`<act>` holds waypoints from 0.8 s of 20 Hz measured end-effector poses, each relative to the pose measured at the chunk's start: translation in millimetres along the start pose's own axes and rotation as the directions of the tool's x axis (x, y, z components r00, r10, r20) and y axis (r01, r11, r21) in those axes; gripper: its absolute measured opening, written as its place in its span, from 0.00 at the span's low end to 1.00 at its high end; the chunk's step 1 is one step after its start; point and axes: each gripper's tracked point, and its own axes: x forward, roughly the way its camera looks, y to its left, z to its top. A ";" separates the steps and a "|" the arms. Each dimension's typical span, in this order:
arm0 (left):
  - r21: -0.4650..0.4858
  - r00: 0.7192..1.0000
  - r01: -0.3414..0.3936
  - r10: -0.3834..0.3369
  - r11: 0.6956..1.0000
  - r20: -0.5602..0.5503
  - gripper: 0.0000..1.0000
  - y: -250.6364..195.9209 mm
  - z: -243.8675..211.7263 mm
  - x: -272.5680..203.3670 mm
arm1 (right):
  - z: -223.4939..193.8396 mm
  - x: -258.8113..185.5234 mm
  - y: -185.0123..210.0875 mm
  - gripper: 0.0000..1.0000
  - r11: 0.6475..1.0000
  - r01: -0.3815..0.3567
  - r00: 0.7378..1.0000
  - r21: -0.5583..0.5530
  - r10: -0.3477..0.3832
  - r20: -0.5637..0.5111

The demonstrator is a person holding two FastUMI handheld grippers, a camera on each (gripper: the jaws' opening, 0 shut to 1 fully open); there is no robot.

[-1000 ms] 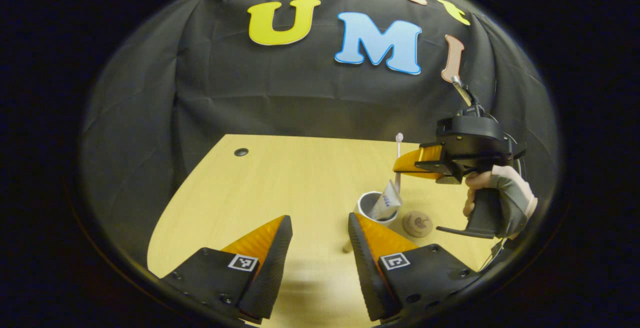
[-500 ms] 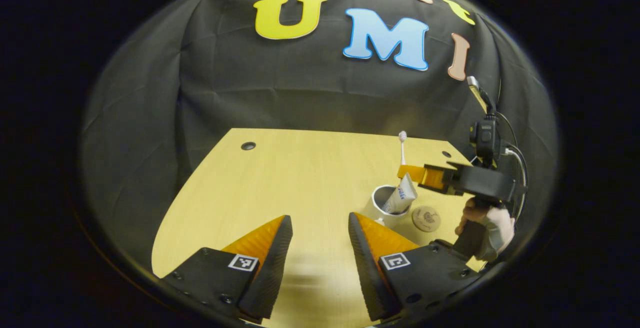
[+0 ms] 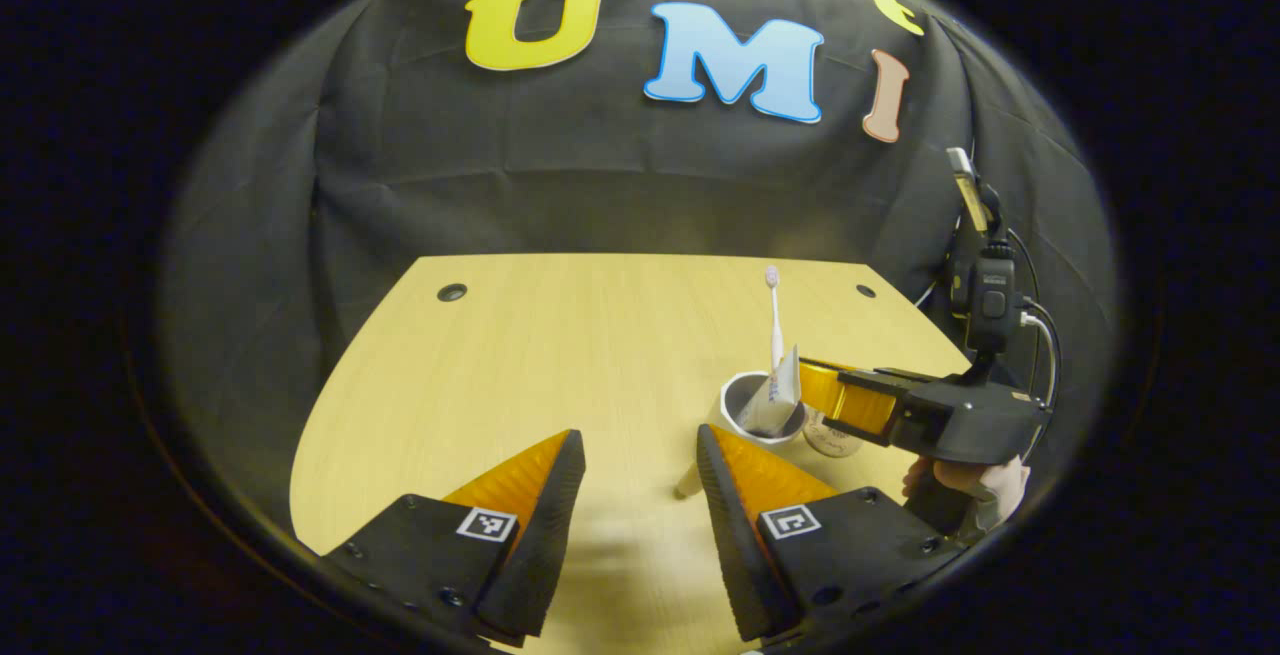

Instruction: Put the toothbrush and toothpaste on the desktop into the cup, then pick up the cup and place it on the coaster on the desktop.

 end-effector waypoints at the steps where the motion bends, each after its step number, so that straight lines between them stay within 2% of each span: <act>1: 0.004 1.000 0.004 -0.004 1.000 -0.009 0.73 -0.7 -2.6 2.9 | -0.5 -1.4 0.7 0.21 1.000 -0.002 1.000 -0.005 0.002 0.000; 2: 0.009 1.000 0.005 -0.005 1.000 -0.015 0.74 0.1 -3.4 4.7 | -2.4 -2.1 0.3 0.14 1.000 0.004 1.000 -0.009 -0.004 -0.004; 3: 0.013 1.000 0.006 -0.006 1.000 -0.019 0.74 0.4 -3.8 5.6 | -4.0 -1.8 -2.0 0.21 1.000 0.015 1.000 -0.018 -0.015 -0.012; 6: 0.022 1.000 0.004 -0.003 1.000 -0.019 0.76 2.3 -2.2 5.6 | -14.2 1.7 -11.6 0.22 0.995 0.047 0.997 -0.087 -0.052 -0.052; 8: 0.024 1.000 0.005 -0.004 1.000 -0.019 0.74 1.2 -1.9 6.2 | -23.4 0.7 -10.8 0.22 0.993 0.038 0.996 -0.110 -0.047 -0.081; 10: 0.021 1.000 0.013 -0.013 1.000 -0.022 0.75 -0.4 -3.0 7.0 | -19.8 -1.6 -8.5 0.22 0.994 0.033 0.997 -0.108 -0.040 -0.067; 14: 0.037 0.998 0.060 -0.059 0.997 -0.039 0.75 -11.8 -5.6 11.1 | -9.4 -12.8 -11.6 0.22 0.996 0.033 0.998 -0.085 -0.038 -0.057; 16: 0.058 0.992 0.116 -0.113 0.992 -0.057 0.75 -23.0 -7.2 14.4 | -4.4 -18.0 -17.2 0.22 0.996 0.043 0.998 -0.081 -0.047 -0.051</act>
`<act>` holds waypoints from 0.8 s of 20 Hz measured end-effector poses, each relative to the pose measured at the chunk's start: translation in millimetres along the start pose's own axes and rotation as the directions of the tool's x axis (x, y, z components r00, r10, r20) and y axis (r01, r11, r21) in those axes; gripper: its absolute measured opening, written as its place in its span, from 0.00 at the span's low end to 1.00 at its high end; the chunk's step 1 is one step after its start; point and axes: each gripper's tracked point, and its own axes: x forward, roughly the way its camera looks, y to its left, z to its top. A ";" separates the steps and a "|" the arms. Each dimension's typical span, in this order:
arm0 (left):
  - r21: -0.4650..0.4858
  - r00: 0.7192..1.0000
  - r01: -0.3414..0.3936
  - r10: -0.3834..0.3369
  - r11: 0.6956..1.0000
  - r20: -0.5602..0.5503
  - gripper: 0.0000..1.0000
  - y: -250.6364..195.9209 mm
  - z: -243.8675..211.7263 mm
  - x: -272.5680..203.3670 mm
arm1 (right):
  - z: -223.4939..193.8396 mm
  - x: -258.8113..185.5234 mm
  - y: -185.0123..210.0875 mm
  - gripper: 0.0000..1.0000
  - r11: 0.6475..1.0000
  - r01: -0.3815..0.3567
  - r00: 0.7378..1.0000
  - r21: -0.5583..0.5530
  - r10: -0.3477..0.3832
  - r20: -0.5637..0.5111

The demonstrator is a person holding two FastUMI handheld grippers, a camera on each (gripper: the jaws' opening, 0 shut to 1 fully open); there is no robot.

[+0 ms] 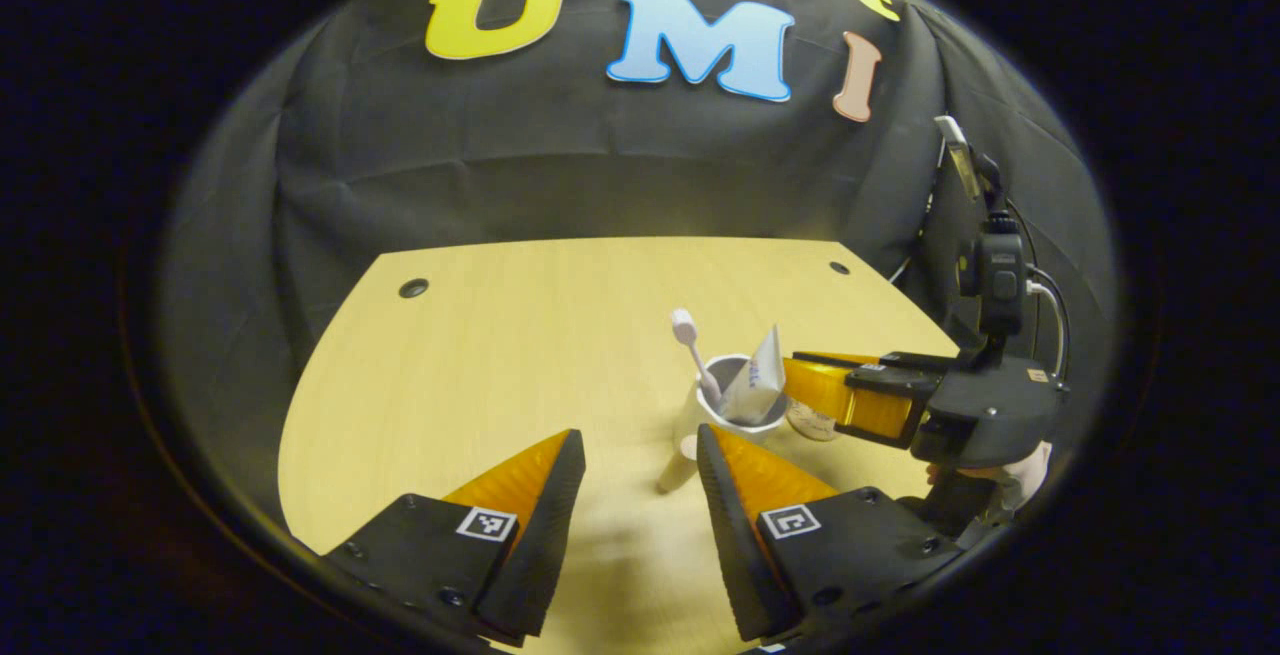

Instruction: Put the toothbrush and toothpaste on the desktop into the cup, then pick up the cup and place it on the coaster on the desktop.

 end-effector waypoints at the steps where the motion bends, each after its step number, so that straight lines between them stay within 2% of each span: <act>1: 0.023 0.999 0.037 -0.036 0.999 -0.015 0.74 -8.0 -1.6 1.9 | 2.6 -2.7 -4.2 0.22 1.000 0.007 1.000 0.006 -0.007 0.004; 4: 0.124 0.987 0.145 -0.135 0.982 -0.091 0.73 -27.5 -8.3 10.1 | 4.8 -11.5 -20.0 0.22 0.999 0.028 1.000 0.046 -0.029 0.008; 8: 0.237 0.959 0.239 -0.190 0.942 -0.211 0.74 -31.9 -17.1 29.2 | 2.0 -27.2 -49.5 0.22 0.991 0.077 0.997 0.105 -0.079 0.009; 12: 0.295 0.915 0.326 -0.221 0.898 -0.339 0.75 -31.5 -42.2 49.3 | -8.9 -49.8 -87.8 0.22 0.978 0.139 0.990 0.156 -0.140 -0.004; 16: 0.368 0.885 0.368 -0.200 0.854 -0.420 0.74 -23.2 -51.7 59.3 | -25.6 -74.0 -131.0 0.22 0.955 0.213 0.977 0.208 -0.210 -0.036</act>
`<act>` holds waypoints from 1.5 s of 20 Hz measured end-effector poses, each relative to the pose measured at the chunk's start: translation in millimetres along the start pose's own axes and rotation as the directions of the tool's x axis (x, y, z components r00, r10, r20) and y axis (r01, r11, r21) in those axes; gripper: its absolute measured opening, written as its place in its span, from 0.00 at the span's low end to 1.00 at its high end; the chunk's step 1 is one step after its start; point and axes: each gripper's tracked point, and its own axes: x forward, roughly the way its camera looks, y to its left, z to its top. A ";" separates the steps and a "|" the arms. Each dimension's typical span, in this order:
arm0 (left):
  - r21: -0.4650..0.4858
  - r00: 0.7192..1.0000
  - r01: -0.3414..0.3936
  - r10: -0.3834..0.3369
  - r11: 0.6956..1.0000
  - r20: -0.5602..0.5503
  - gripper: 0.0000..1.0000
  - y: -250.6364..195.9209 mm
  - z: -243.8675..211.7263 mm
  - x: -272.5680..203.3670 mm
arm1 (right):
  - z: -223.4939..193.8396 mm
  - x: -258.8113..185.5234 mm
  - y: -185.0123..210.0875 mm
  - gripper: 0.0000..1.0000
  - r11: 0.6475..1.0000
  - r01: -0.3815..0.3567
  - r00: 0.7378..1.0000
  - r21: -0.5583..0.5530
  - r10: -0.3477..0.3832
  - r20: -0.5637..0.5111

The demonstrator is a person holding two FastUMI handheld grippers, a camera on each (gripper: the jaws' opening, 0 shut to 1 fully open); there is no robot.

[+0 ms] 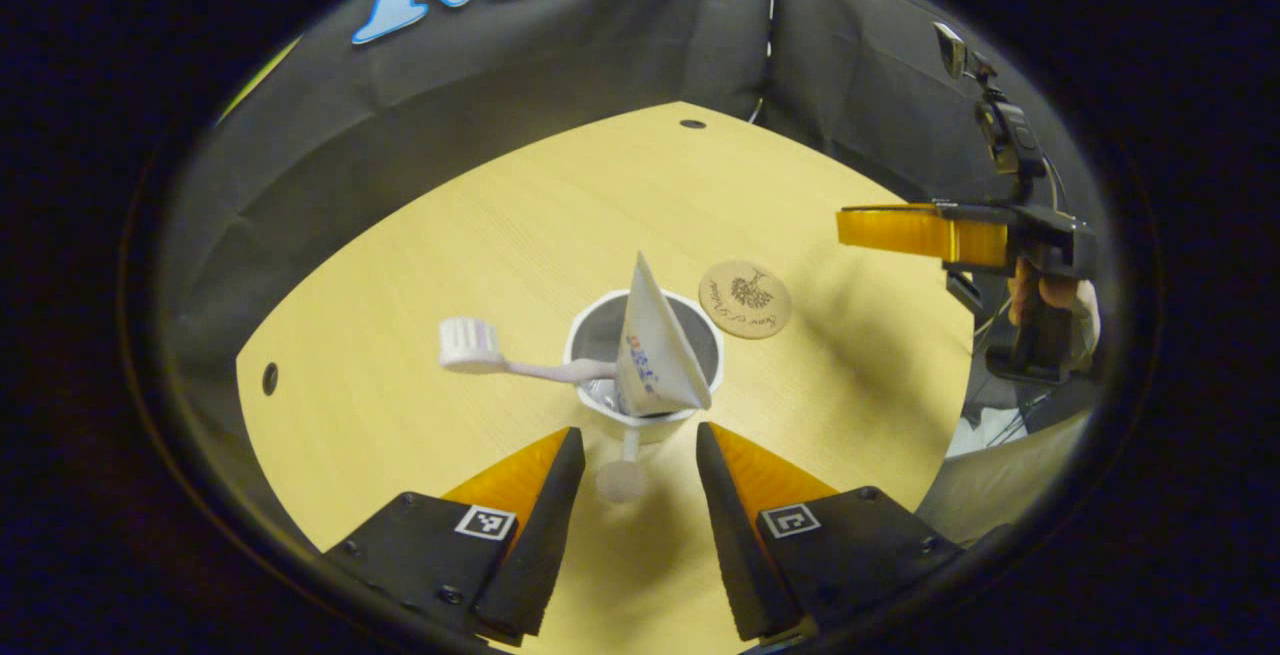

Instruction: Put the toothbrush and toothpaste on the desktop into the cup, then pick up the cup and place it on the coaster on the desktop.

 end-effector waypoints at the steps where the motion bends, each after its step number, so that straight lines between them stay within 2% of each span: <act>1: 0.017 1.000 0.003 -0.002 1.000 -0.024 0.75 3.2 -4.5 3.8 | -3.0 -3.2 -11.8 0.22 1.000 0.017 1.000 0.013 -0.017 -0.006; 3: 0.042 0.998 0.008 -0.005 0.999 -0.066 0.74 4.4 -10.5 8.6 | -9.1 -9.6 -32.0 0.22 0.998 0.047 0.999 0.037 -0.046 -0.021; 4: 0.050 0.997 0.014 -0.010 0.999 -0.082 0.63 5.8 -12.6 11.1 | -12.0 -10.9 -40.7 0.22 0.997 0.060 0.998 0.047 -0.059 -0.030; 5: 0.059 0.995 0.016 -0.011 0.998 -0.097 0.62 7.2 -15.9 13.0 | -13.7 -13.6 -47.5 0.22 0.996 0.070 0.997 0.057 -0.068 -0.036; 8: 0.067 0.996 0.002 0.005 0.998 -0.093 0.31 6.2 -16.6 13.3 | -18.8 -18.0 -63.7 0.22 0.994 0.091 0.995 0.067 -0.088 -0.050; 11: 0.058 0.997 -0.018 0.022 0.998 -0.069 0.22 10.4 -10.9 15.8 | -20.9 -19.7 -72.4 0.22 0.993 0.094 0.994 0.068 -0.090 -0.065; 12: 0.050 0.998 -0.035 0.038 0.998 -0.051 0.22 10.4 -5.8 14.8 | -20.3 -19.2 -73.4 0.22 0.993 0.093 0.994 0.070 -0.088 -0.066; 13: 0.042 0.998 -0.050 0.052 0.998 -0.043 0.17 10.9 -6.7 18.5 | -19.1 -19.8 -74.1 0.22 0.994 0.090 0.994 0.069 -0.086 -0.066; 17: 0.021 0.999 -0.041 0.041 0.999 -0.034 0.16 6.9 -0.3 17.3 | -18.1 -20.5 -81.1 0.22 0.995 0.084 0.994 0.060 -0.080 -0.069; 22: 0.029 1.000 -0.013 0.013 0.999 0.000 0.16 -5.0 30.6 10.3 | -17.2 -21.9 -91.5 0.22 0.994 0.079 0.995 0.078 -0.074 -0.071; 30: 0.093 0.999 0.043 -0.041 0.995 -0.018 0.16 -25.2 50.7 25.9 | -14.0 -29.8 -121.4 0.22 0.987 0.093 0.995 0.133 -0.085 -0.058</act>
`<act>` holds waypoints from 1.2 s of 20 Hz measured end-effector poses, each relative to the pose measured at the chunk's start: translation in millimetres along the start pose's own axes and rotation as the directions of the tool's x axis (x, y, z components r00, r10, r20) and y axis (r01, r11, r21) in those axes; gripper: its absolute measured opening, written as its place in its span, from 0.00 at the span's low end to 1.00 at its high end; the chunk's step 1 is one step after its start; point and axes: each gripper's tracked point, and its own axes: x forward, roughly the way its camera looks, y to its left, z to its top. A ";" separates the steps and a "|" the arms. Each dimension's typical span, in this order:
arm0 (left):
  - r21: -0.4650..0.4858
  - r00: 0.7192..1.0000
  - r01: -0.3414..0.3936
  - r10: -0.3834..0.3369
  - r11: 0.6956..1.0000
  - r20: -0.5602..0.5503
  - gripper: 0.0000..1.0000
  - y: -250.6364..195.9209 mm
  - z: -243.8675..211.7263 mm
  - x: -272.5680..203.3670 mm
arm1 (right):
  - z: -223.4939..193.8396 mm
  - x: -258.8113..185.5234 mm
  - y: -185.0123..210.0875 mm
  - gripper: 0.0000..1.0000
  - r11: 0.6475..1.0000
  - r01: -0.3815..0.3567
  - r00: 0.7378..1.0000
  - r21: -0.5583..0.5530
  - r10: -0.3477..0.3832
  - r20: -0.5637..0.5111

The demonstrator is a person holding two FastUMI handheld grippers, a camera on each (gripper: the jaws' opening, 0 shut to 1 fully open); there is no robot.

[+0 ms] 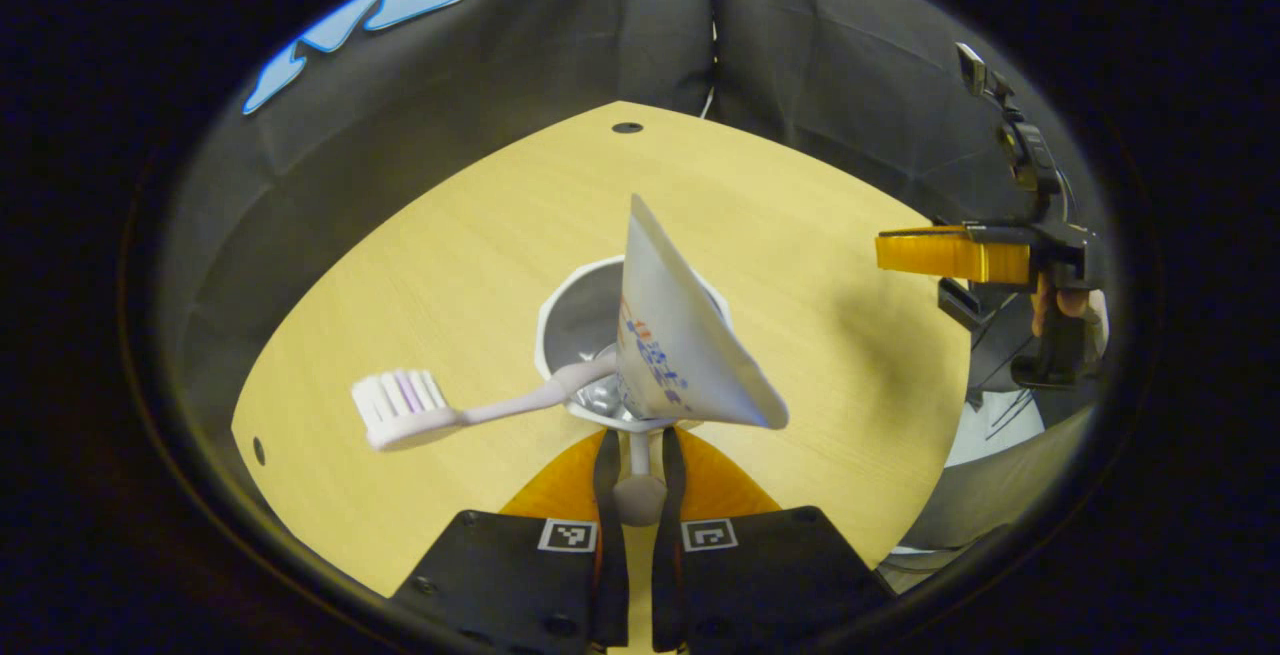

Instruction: Put the toothbrush and toothpaste on the desktop into the cup, then pick up the cup and place it on the coaster on the desktop.

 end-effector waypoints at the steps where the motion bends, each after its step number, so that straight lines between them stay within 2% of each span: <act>1: 0.004 1.000 0.004 -0.004 1.000 -0.006 0.16 -0.3 0.7 2.0 | 0.1 -1.1 -4.6 0.22 1.000 0.005 1.000 0.008 -0.005 0.000; 8: 0.008 0.998 -0.009 0.009 1.000 -0.066 0.16 6.7 -10.2 9.7 | 1.0 -5.6 -31.9 0.22 0.998 0.022 1.000 0.060 -0.022 -0.004; 9: 0.009 0.997 -0.018 0.019 1.000 -0.071 0.18 7.9 -11.4 7.8 | 2.1 -5.5 -34.3 0.22 0.998 0.023 1.000 0.062 -0.023 -0.005; 10: 0.006 0.998 -0.020 0.020 1.000 -0.067 0.24 6.2 -12.1 9.8 | 4.8 -1.1 -36.6 0.22 0.998 0.021 1.000 0.063 -0.021 -0.005; 11: 0.003 0.998 -0.025 0.025 1.000 -0.065 0.24 6.1 -13.4 9.4 | 5.9 -1.0 -36.7 0.22 0.998 0.019 1.000 0.062 -0.018 -0.007; 12: 0.003 0.998 -0.030 0.031 1.000 -0.056 0.31 6.5 -11.6 8.9 | 6.0 -1.4 -36.3 0.22 0.998 0.014 1.000 0.059 -0.014 -0.009; 16: -0.019 0.998 -0.058 0.058 0.998 -0.017 0.36 8.7 -8.1 -0.6 | 8.9 -2.4 -25.2 0.22 0.999 -0.018 1.000 0.027 0.019 -0.013; 19: -0.080 0.997 -0.074 0.077 0.994 0.025 0.37 7.5 -9.3 -11.2 | 13.2 -6.6 -10.6 0.22 0.998 -0.054 0.998 -0.019 0.054 -0.015; 21: -0.138 0.992 -0.072 0.085 0.988 0.089 0.53 2.6 -6.8 -25.6 | 17.3 -9.1 0.0 0.22 0.995 -0.080 0.997 -0.054 0.079 -0.015; 24: -0.218 0.974 -0.110 0.149 0.970 0.172 0.62 4.1 -5.6 -54.2 | 28.2 -16.3 21.8 0.22 0.986 -0.125 0.992 -0.108 0.125 -0.005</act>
